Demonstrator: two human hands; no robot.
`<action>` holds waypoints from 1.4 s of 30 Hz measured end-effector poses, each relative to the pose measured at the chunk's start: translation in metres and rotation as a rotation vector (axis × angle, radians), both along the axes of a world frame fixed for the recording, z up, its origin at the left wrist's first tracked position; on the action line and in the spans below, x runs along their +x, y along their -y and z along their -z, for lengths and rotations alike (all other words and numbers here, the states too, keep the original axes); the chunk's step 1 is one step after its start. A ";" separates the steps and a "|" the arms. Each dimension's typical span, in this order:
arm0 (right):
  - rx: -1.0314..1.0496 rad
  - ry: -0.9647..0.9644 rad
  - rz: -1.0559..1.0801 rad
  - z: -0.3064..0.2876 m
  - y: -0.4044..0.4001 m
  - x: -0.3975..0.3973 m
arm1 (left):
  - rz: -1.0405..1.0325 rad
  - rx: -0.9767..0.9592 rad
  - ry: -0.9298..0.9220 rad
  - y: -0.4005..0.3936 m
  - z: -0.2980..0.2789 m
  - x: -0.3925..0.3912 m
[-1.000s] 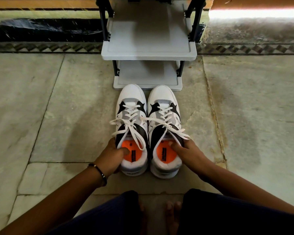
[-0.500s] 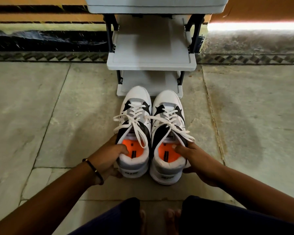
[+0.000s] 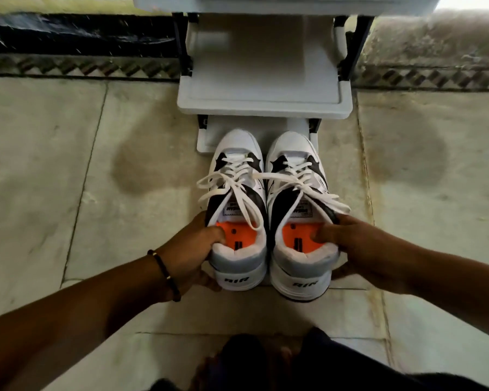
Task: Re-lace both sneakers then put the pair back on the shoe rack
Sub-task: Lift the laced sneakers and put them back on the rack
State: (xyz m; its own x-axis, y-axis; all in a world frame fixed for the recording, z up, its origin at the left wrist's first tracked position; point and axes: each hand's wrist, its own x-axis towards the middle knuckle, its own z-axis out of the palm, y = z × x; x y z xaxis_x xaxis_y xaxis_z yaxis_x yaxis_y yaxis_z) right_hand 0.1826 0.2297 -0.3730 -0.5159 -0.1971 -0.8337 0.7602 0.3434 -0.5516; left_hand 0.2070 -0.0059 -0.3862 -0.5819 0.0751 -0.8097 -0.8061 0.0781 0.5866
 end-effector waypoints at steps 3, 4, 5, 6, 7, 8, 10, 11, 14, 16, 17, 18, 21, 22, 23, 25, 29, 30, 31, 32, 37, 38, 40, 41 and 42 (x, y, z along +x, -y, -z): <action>-0.006 0.062 0.003 -0.014 0.004 -0.014 | -0.002 -0.030 0.049 -0.001 -0.016 -0.010; -0.007 0.087 -0.001 -0.022 0.006 -0.018 | -0.002 -0.038 0.074 -0.001 -0.025 -0.013; -0.009 0.111 0.002 -0.031 0.007 -0.021 | -0.005 -0.040 0.097 -0.003 -0.035 -0.014; -0.006 0.130 0.012 -0.038 0.008 -0.022 | -0.003 -0.037 0.116 -0.004 -0.044 -0.015; 0.004 0.145 0.021 -0.049 0.008 -0.024 | 0.004 -0.036 0.129 -0.005 -0.058 -0.015; 0.015 0.161 0.026 -0.062 0.008 -0.024 | 0.016 -0.033 0.145 -0.005 -0.073 -0.014; 0.014 0.202 0.016 -0.095 0.008 -0.019 | 0.039 -0.022 0.181 -0.006 -0.108 -0.010; 0.013 0.215 0.011 -0.110 0.007 -0.015 | 0.041 -0.006 0.190 -0.006 -0.124 -0.007; 0.000 0.235 -0.002 -0.174 0.005 0.001 | 0.037 0.025 0.198 -0.003 -0.191 0.004; 0.010 0.234 -0.004 -0.217 0.001 0.010 | 0.044 0.012 0.221 -0.003 -0.240 0.010; 0.023 0.227 -0.001 -0.237 -0.003 0.014 | 0.044 0.000 0.231 -0.003 -0.264 0.012; 0.025 0.219 0.010 -0.255 -0.004 0.016 | 0.033 -0.007 0.232 -0.004 -0.284 0.013; 0.013 0.160 0.051 -0.313 -0.012 0.018 | -0.025 -0.036 0.202 -0.011 -0.344 0.013; 0.006 0.131 0.055 -0.330 -0.013 0.017 | -0.052 -0.046 0.195 -0.014 -0.360 0.013; 0.003 0.100 0.061 -0.342 -0.013 0.013 | -0.078 -0.055 0.180 -0.017 -0.372 0.011; 0.017 0.009 0.071 -0.361 -0.012 -0.006 | -0.125 -0.086 0.125 -0.021 -0.390 -0.004; 0.102 -0.197 0.089 -0.366 -0.008 -0.065 | -0.173 -0.160 -0.013 -0.027 -0.391 -0.058; 0.121 -0.248 0.105 -0.363 -0.005 -0.083 | -0.185 -0.172 -0.031 -0.026 -0.387 -0.075; 0.139 -0.290 0.117 -0.359 -0.001 -0.100 | -0.185 -0.185 -0.057 -0.025 -0.382 -0.092; 0.142 -0.317 0.136 -0.351 0.002 -0.117 | -0.174 -0.201 -0.084 -0.023 -0.375 -0.110; 0.131 -0.307 0.231 -0.302 0.019 -0.183 | -0.114 -0.275 -0.173 -0.016 -0.341 -0.188; 0.127 -0.298 0.254 -0.294 0.021 -0.191 | -0.099 -0.293 -0.184 -0.015 -0.334 -0.198; 0.137 -0.282 0.292 -0.279 0.026 -0.206 | -0.079 -0.331 -0.203 -0.012 -0.321 -0.217; 0.151 -0.268 0.305 -0.275 0.028 -0.211 | -0.058 -0.352 -0.209 -0.010 -0.316 -0.223; 0.162 -0.254 0.311 -0.268 0.029 -0.213 | -0.026 -0.378 -0.211 -0.009 -0.310 -0.225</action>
State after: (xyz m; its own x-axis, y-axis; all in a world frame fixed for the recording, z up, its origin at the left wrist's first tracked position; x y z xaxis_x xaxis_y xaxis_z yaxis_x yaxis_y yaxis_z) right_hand -0.0304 0.2007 -0.1054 -0.7229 0.1228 -0.6799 0.6881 0.2167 -0.6925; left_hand -0.0178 0.0030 -0.0758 -0.7351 -0.2214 -0.6408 -0.6766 0.3002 0.6724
